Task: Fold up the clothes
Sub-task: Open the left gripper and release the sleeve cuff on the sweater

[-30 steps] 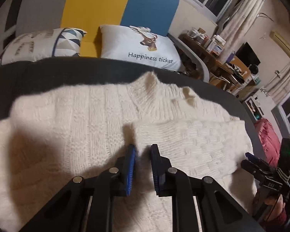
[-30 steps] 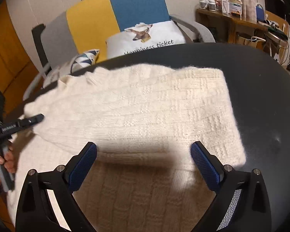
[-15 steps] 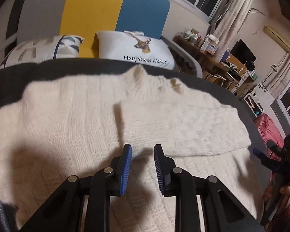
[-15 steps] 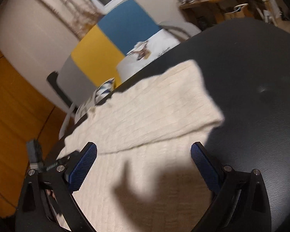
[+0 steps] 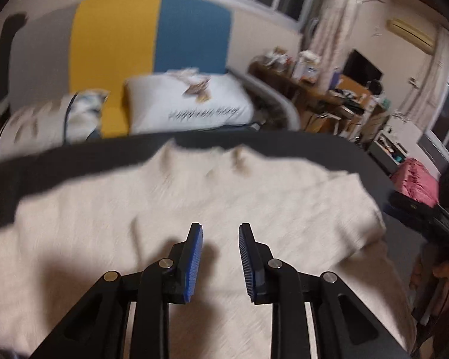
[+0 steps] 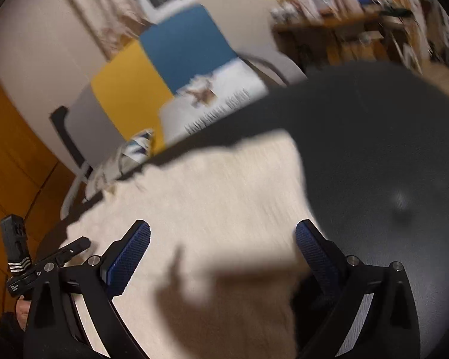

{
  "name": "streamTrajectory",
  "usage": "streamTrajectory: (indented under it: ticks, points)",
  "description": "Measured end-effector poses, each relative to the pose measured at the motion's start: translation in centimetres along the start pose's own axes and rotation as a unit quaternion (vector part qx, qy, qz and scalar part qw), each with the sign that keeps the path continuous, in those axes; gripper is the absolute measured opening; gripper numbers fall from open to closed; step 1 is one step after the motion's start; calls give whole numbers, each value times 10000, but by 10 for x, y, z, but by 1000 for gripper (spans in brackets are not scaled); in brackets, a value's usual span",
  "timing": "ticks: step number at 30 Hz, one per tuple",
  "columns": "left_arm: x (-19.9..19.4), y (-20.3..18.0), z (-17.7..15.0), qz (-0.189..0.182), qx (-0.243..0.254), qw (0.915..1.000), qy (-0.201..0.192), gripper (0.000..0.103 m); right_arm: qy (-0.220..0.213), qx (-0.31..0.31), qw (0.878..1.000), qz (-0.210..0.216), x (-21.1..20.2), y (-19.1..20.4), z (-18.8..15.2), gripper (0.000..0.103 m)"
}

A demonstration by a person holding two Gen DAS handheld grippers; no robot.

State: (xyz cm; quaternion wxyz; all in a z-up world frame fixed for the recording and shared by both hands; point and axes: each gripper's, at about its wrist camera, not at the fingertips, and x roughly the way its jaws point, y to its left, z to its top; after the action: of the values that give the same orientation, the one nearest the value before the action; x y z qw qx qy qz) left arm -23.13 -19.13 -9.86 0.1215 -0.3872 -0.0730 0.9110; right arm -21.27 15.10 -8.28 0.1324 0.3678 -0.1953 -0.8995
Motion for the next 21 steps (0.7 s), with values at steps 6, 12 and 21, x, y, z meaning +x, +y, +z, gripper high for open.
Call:
streamTrajectory:
  ticks: [6, 12, 21]
  points:
    - [49, 13, 8, 571, -113, 9965, 597, 25, 452, -234, 9986, -111, 60, 7, 38, 100]
    - [43, 14, 7, 572, -247, 9974, 375, 25, 487, -385, 9967, -530, 83, -15, 29, 100]
    - [49, 18, 3, 1017, -393, 9932, 414, 26, 533, -759, 9951, -328, 56, 30, 2, 100]
